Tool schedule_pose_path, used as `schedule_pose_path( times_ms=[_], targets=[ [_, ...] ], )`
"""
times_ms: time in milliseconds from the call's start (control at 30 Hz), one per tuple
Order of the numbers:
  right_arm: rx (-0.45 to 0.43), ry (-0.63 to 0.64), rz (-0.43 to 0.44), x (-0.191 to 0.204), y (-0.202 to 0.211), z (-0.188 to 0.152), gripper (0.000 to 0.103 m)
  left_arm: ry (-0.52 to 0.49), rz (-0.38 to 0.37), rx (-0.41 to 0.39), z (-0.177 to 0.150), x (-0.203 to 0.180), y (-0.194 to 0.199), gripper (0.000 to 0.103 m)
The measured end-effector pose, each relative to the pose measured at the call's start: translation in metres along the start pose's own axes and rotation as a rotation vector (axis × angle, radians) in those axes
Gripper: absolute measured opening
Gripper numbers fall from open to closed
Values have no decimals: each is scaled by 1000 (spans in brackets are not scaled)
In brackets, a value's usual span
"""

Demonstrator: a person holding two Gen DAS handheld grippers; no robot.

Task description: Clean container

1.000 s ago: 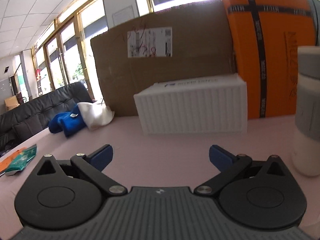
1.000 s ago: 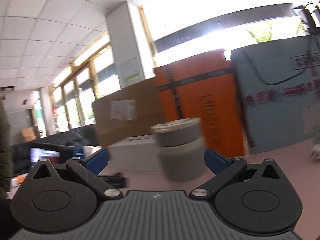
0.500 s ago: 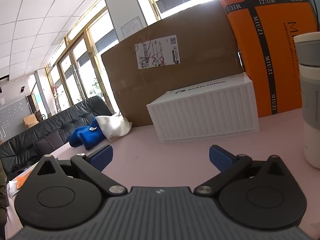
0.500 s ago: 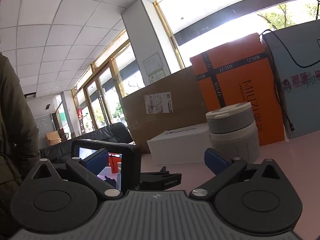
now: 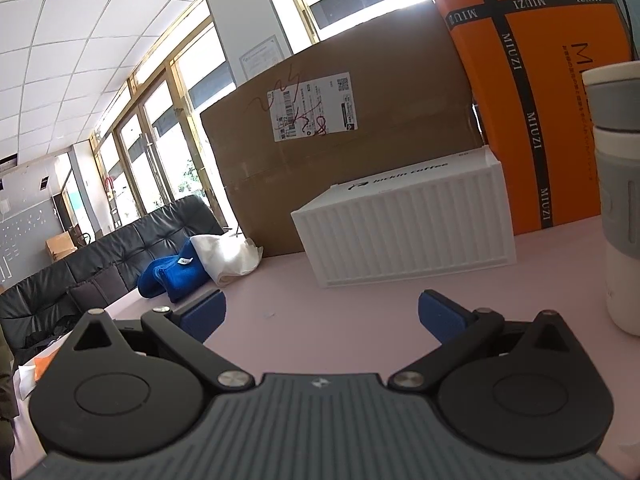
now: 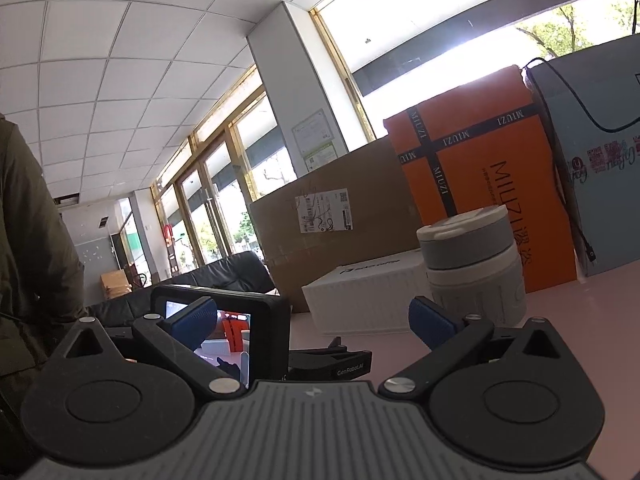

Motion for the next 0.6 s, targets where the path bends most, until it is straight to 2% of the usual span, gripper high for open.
schedule_pose_path(
  times_ms=[600],
  targets=[
    [-8,-21,9,-3,-7,-2,103,-1,11,-6,1,0,1,103]
  ],
)
Point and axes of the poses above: each gripper's, at about its wrist camera, not at the fingertips, and y roughly against the way its jaws point, x to its left, z to its top, the point moved 7 cm from there along -y, roughly the way its jaws point, and after that the axes turned 1 degree about -y, right-handed, at the moved point
